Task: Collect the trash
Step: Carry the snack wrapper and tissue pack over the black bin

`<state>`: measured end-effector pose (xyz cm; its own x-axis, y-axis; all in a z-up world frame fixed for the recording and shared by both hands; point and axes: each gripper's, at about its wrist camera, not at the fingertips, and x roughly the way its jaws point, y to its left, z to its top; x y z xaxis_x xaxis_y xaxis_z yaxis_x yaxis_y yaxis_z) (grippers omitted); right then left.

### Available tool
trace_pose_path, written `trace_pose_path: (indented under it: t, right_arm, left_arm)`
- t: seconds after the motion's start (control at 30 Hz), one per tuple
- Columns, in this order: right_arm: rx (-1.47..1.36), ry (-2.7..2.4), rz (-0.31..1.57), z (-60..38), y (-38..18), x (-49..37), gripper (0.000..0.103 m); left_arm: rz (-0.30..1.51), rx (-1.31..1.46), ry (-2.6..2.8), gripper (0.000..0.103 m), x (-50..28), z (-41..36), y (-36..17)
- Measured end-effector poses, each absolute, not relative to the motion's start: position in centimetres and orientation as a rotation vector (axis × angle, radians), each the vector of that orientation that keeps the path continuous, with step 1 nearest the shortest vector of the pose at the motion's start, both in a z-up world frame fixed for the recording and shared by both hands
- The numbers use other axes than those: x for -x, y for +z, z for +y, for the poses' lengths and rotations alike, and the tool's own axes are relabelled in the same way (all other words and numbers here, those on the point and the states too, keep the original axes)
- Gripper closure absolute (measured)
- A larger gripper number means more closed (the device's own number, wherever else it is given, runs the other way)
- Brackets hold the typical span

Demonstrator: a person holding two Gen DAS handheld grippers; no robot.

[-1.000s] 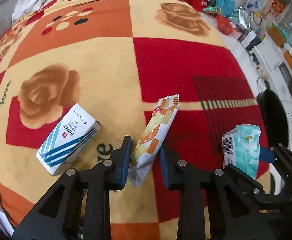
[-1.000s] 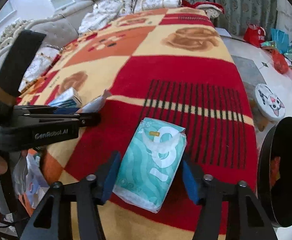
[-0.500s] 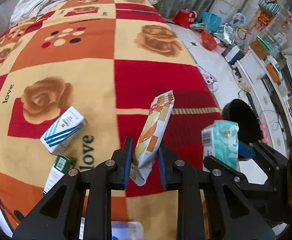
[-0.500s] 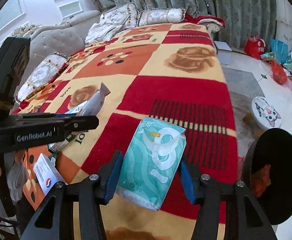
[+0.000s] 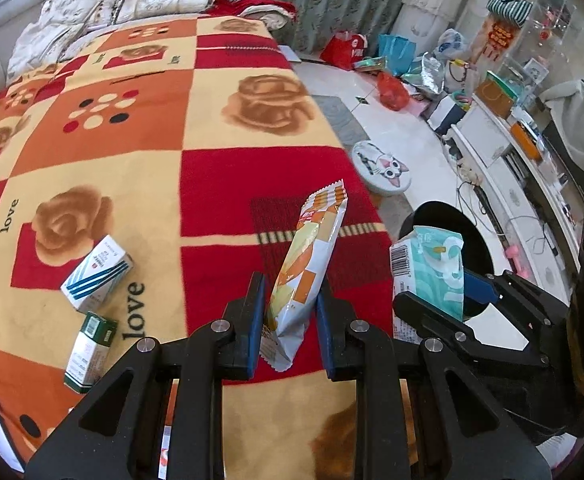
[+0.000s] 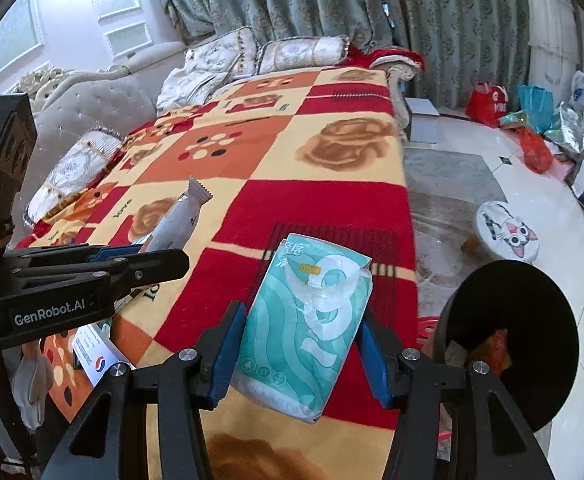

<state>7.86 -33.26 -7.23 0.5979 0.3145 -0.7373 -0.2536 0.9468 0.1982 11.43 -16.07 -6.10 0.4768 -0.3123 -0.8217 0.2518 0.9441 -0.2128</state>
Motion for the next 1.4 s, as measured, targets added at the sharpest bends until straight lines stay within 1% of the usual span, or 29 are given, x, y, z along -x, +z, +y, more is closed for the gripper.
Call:
trace_pose_path:
  t: [0.63,1.17,1.33,1.4]
  right_arm:
    - [-0.129,0.218,0.845,-39.7,-6.2,-6.2,0.05]
    - [-0.194,0.105,0.847,-46.0,-6.7,-5.5,0.05]
    - [-0.222,0.071,0.857,-48.3,-7.3,-5.6,0.05]
    - [-0.237,0.057,0.863,-49.1,-7.7,-5.8,0.05]
  left_arm:
    - [1.01,0.047,-0.463,0.082,-11.0,-22.8,-5.0]
    - [1.038,0.03,-0.548,0.083,-11.8,-28.6,-5.8]
    - [1.058,0.015,-0.569,0.083,-12.4,-30.5,-6.7]
    - [1.074,0.013,-0.568,0.085,-12.8,-30.9,-7.4]
